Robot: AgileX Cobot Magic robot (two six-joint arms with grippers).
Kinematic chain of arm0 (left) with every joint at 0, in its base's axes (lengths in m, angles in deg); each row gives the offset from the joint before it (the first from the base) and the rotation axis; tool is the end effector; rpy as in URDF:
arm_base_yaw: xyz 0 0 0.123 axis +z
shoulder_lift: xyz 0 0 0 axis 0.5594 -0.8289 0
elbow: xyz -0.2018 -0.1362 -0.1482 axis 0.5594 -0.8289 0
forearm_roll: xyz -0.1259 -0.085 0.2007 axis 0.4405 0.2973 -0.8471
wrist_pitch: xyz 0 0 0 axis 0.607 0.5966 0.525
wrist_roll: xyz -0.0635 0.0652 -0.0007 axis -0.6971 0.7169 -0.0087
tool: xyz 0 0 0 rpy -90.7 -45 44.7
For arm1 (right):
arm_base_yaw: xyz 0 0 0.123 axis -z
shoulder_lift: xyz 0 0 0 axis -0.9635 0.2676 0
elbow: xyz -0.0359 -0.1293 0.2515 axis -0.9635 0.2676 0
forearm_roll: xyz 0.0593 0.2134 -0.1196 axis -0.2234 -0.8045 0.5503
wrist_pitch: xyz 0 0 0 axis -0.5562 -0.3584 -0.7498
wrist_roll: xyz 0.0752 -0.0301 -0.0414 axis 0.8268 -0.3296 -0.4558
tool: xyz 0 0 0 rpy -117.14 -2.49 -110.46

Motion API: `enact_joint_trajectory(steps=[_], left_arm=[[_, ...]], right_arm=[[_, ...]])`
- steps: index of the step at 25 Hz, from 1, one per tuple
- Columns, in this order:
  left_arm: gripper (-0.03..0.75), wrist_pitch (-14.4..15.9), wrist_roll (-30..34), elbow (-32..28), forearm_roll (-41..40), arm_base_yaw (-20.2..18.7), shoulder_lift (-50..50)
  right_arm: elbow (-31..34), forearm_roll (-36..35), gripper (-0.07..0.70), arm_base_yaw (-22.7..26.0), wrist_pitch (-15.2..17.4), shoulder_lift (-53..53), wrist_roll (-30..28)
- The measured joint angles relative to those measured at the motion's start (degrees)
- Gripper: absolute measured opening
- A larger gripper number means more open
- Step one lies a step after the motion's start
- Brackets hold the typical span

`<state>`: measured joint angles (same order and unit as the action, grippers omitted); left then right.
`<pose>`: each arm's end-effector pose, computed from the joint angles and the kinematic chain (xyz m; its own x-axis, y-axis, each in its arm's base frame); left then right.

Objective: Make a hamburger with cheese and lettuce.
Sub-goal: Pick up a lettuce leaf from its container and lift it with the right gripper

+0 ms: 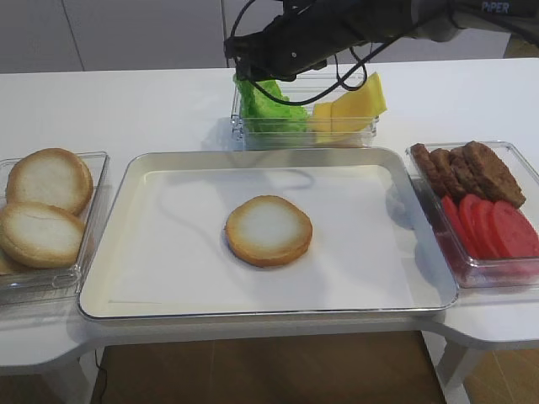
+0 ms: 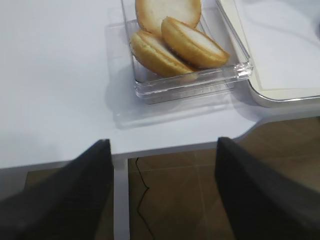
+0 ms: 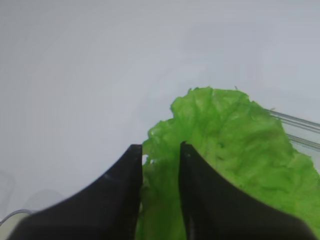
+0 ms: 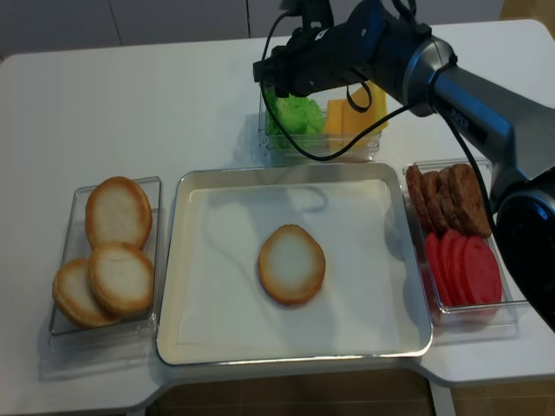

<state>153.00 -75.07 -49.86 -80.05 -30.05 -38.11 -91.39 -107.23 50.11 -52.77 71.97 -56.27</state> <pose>-0.0122 -0.0024 0.2648 -0.5564 -0.0174 -0.8307 -0.0434 0.9990 0.0081 0.4592 0.2396 0.2402 -0.6501 -0.0516 -0.7581 -0.4902 0.7908 0.3665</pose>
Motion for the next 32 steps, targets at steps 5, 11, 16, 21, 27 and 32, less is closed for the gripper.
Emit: enact_joint_trajectory(steps=[5,11,16,21,27,32], left_arm=[[0.478,0.0,0.0,0.0,0.0,0.0,0.0],[0.478,0.0,0.0,0.0,0.0,0.0,0.0],[0.478,0.0,0.0,0.0,0.0,0.0,0.0],[0.478,0.0,0.0,0.0,0.0,0.0,0.0],[0.478,0.0,0.0,0.0,0.0,0.0,0.0],[0.478,0.0,0.0,0.0,0.0,0.0,0.0]], right_arm=[[0.0,0.0,0.207,0.0,0.0,-0.7,0.0],[0.0,0.1,0.154,0.0,-0.1,-1.1,0.0],[0.0,0.7,0.127,0.0,-0.1,-1.1,0.0],[0.0,1.7,0.125,0.0,-0.1,-1.1,0.0],[0.0,2.1,0.051,0.0,-0.1,-1.1,0.0],[0.0,2.2,0.038,0.0,-0.1,-1.1,0.0]])
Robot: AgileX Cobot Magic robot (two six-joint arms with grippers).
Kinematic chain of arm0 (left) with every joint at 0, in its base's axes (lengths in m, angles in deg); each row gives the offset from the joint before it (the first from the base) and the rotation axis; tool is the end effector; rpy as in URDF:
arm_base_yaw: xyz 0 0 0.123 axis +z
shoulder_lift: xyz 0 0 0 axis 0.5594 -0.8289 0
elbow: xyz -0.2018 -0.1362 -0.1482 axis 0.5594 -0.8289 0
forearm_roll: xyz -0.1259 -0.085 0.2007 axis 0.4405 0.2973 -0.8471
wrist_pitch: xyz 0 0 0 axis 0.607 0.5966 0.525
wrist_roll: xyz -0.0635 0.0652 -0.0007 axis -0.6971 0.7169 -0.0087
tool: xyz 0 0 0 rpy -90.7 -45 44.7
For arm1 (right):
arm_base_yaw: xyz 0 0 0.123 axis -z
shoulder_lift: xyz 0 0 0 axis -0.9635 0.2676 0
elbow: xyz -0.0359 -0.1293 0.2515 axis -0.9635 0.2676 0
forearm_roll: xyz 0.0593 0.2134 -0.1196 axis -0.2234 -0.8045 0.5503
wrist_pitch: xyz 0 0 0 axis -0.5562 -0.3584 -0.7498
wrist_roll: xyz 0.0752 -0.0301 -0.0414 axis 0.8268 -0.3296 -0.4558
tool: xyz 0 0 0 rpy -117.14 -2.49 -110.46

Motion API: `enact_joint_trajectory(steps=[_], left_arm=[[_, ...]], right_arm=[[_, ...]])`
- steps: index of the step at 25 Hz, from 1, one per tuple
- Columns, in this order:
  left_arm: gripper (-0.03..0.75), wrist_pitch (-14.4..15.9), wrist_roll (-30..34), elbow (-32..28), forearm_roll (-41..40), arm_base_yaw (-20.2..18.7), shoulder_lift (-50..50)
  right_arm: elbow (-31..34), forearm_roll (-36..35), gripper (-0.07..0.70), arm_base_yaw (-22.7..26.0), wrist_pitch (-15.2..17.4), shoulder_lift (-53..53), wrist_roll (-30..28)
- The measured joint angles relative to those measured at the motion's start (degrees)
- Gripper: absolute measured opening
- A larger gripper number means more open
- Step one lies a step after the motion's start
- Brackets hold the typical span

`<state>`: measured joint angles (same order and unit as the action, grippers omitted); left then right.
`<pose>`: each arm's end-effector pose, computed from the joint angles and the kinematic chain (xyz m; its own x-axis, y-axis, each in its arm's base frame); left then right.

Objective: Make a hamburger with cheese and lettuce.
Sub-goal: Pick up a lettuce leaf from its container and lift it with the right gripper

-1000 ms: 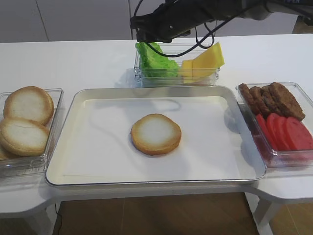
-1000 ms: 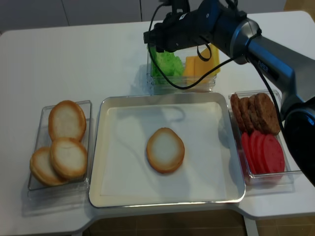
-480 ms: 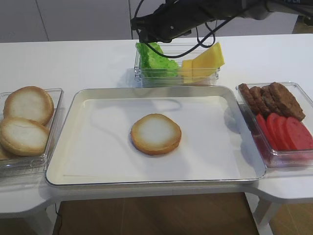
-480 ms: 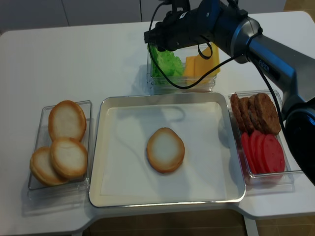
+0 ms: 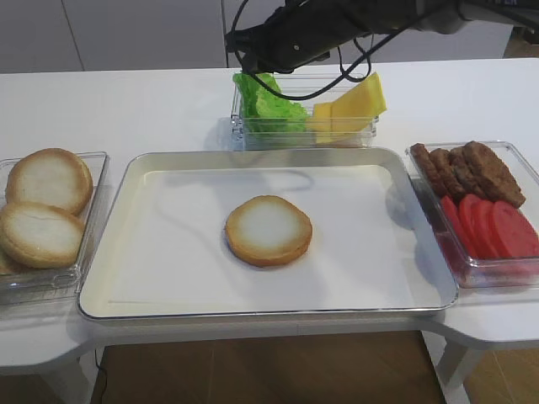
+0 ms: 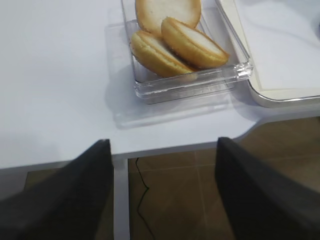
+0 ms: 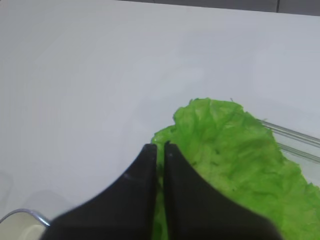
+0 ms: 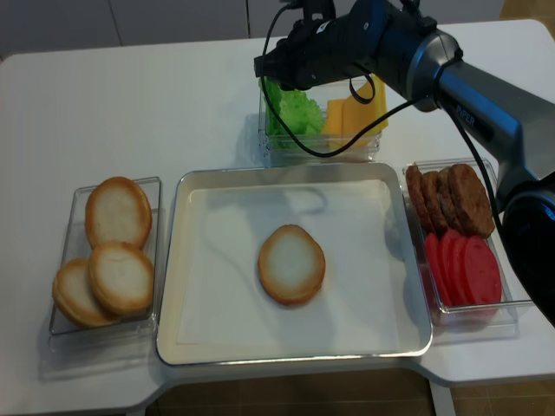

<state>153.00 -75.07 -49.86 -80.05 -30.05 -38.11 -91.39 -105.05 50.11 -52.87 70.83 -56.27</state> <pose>-0.0122 -0.0024 0.2648 -0.5564 -0.0174 -0.8307 -0.0434 0.9990 0.0081 0.4574 0.2374 0.2495 -0.6229 -0.0758 -0.7786 -0.5083 0.7957 0.3292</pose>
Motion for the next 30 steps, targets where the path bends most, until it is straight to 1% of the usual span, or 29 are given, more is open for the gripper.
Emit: enact_joint_trajectory(steps=[6,11,18,20,22,25,27,30], left_arm=[[0.478,0.0,0.0,0.0,0.0,0.0,0.0],[0.478,0.0,0.0,0.0,0.0,0.0,0.0],[0.478,0.0,0.0,0.0,0.0,0.0,0.0],[0.478,0.0,0.0,0.0,0.0,0.0,0.0],[0.478,0.0,0.0,0.0,0.0,0.0,0.0],[0.478,0.0,0.0,0.0,0.0,0.0,0.0],[0.478,0.0,0.0,0.0,0.0,0.0,0.0],[0.478,0.0,0.0,0.0,0.0,0.0,0.0]], right_arm=[[0.0,1.3,0.038,0.0,1.5,-1.6,0.1],[0.0,1.6,0.036,0.0,1.6,-4.0,0.1],[0.0,3.5,0.043,0.0,2.5,-4.3,0.1],[0.0,3.6,0.084,0.0,3.2,-4.1,0.1],[0.0,3.6,0.150,0.0,3.6,-3.2,0.3],[0.0,3.6,0.229,0.0,4.2,-1.3,0.9],[0.0,3.4,0.254,0.0,4.7,-0.6,0.9],[0.0,3.4,0.265,0.0,4.7,-0.4,1.0]])
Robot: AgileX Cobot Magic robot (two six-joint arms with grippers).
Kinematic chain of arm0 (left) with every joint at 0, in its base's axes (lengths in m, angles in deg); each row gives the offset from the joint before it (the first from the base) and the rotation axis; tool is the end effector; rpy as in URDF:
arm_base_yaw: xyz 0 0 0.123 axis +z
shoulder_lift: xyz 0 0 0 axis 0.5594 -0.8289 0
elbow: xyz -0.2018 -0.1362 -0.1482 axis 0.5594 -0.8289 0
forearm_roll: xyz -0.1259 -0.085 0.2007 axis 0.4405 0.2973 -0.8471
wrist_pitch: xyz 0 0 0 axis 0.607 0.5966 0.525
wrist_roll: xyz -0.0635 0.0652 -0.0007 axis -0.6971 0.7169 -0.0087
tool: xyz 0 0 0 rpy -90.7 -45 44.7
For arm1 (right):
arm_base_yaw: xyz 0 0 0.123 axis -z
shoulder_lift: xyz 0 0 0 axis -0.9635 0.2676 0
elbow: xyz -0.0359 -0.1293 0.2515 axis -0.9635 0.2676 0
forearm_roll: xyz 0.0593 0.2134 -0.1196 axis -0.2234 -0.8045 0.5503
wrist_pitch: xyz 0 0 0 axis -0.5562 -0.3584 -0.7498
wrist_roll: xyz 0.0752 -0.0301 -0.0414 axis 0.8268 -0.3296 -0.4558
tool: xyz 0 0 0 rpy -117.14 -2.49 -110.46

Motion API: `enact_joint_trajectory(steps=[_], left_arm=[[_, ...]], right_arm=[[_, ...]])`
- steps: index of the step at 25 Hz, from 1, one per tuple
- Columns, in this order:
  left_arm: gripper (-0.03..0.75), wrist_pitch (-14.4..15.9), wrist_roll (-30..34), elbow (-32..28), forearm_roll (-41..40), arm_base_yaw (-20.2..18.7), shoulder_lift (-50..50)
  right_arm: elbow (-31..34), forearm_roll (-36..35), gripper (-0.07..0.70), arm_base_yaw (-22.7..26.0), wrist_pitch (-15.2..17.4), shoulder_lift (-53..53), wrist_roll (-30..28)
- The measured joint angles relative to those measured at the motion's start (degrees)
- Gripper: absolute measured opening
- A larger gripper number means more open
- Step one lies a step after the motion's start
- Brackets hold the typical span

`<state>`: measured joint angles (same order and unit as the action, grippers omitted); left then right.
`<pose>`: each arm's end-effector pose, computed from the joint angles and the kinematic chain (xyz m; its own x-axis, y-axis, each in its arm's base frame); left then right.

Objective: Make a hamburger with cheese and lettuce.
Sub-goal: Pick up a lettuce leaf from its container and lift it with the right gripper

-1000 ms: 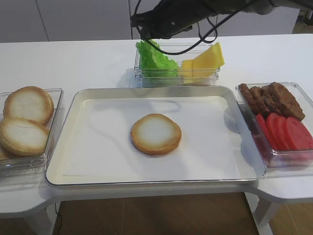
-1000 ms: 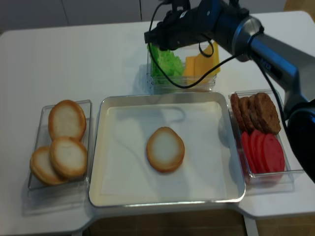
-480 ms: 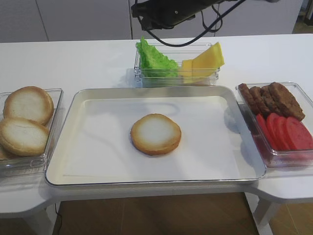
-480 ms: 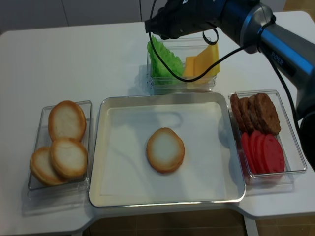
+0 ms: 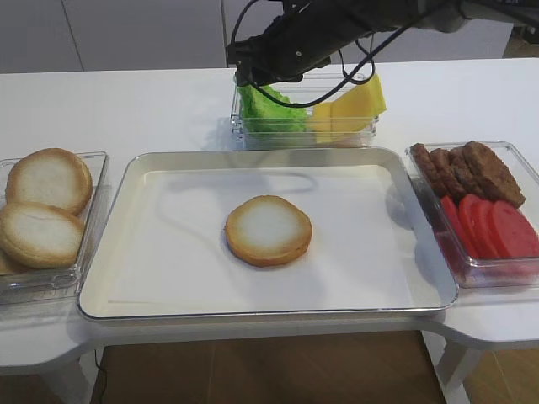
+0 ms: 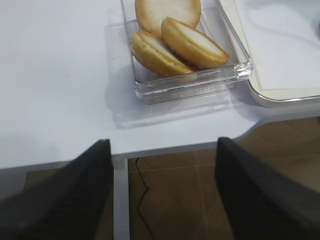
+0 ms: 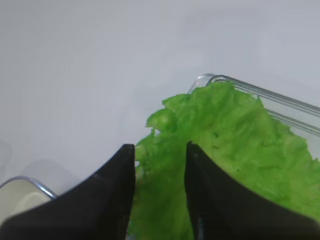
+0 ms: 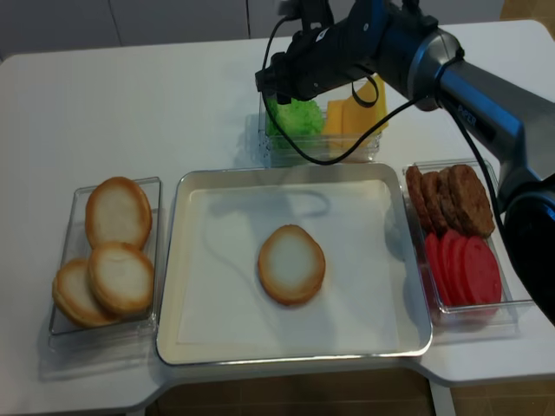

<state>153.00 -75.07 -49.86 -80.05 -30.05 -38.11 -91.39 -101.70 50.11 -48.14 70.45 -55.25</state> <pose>-0.0122 -0.0024 0.2648 -0.5564 -0.0174 -0.8307 -0.0434 0.9990 0.0081 0.4511 0.2369 0.2471 -0.6503 -0.1521 -0.7443 -0.5370 0.7851 0.3087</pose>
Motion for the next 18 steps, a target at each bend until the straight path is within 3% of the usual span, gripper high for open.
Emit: enact_joint_trajectory(steps=[8,14,18], left_arm=[[0.478,0.0,0.0,0.0,0.0,0.0,0.0],[0.478,0.0,0.0,0.0,0.0,0.0,0.0],[0.478,0.0,0.0,0.0,0.0,0.0,0.0]], right_arm=[[0.0,-3.3,0.274,0.0,0.0,0.1,0.0],[0.0,-3.8,0.346,0.0,0.0,0.1,0.0],[0.0,-1.5,0.315,0.0,0.0,0.2,0.0]])
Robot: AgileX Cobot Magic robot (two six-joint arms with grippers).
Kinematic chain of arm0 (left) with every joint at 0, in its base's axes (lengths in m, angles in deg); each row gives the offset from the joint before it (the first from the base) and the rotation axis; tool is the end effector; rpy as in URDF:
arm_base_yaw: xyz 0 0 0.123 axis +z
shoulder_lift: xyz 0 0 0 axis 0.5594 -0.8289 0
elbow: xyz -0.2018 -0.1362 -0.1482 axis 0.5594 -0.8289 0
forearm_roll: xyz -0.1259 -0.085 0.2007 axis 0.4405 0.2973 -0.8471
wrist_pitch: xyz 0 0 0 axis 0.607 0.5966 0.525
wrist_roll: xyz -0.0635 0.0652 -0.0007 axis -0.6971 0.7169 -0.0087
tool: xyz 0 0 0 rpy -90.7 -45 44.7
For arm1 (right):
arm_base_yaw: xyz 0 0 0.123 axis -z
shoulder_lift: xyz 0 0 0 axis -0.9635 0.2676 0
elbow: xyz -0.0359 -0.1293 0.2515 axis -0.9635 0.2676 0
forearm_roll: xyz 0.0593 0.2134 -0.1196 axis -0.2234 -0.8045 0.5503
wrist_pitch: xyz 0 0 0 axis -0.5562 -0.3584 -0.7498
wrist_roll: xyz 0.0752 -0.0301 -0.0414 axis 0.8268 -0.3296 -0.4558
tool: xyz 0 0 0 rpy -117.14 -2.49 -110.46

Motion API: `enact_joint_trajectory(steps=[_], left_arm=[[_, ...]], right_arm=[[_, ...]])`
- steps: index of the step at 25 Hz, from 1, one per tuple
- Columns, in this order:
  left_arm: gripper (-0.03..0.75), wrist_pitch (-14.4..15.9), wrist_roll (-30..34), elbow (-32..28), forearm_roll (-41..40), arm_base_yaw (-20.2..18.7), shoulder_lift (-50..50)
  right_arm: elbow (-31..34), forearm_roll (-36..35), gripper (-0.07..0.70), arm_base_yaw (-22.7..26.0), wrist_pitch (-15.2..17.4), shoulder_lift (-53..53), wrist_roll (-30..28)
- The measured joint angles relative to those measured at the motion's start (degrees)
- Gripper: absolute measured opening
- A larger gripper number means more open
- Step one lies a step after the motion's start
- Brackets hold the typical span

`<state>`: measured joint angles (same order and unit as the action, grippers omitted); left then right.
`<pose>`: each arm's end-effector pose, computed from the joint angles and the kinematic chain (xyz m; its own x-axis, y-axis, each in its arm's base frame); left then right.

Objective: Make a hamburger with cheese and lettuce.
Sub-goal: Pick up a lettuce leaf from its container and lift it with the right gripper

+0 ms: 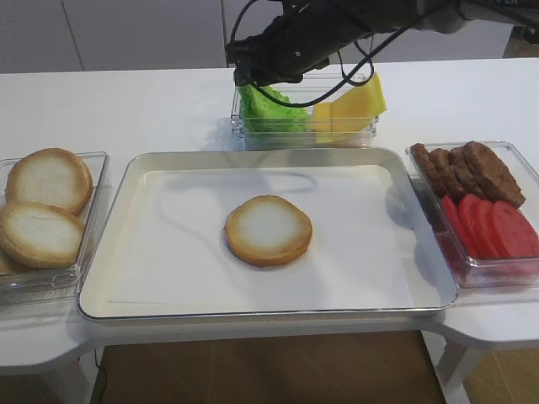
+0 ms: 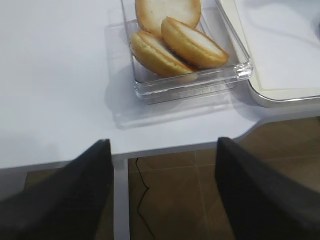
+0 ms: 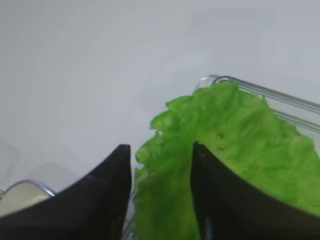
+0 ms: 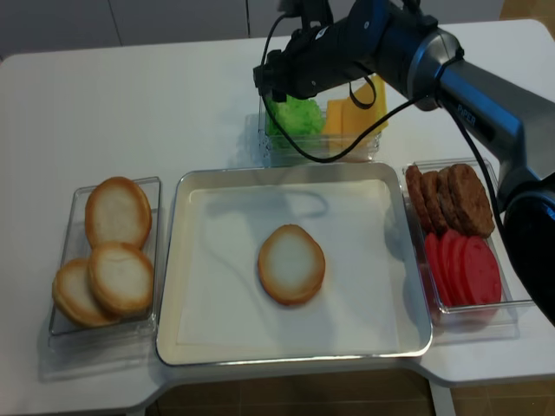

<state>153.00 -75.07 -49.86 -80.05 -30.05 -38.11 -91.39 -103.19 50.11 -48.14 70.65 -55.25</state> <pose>-0.0122 -0.0024 0.2648 -0.5564 -0.0174 -0.8307 -0.0434 0.9990 0.0081 0.4513 0.2380 0.2461 -0.6612 -0.1323 -0.7385 -0.5282 0.7811 0.3330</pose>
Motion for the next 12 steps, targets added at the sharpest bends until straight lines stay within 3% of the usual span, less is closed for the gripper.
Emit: enact_joint_trajectory(steps=[7,12], left_arm=[[0.478,0.0,0.0,0.0,0.0,0.0,0.0],[0.478,0.0,0.0,0.0,0.0,0.0,0.0]], right_arm=[[0.0,1.7,0.090,0.0,0.0,0.0,0.0],[0.0,1.9,0.042,0.0,-0.2,0.0,0.0]])
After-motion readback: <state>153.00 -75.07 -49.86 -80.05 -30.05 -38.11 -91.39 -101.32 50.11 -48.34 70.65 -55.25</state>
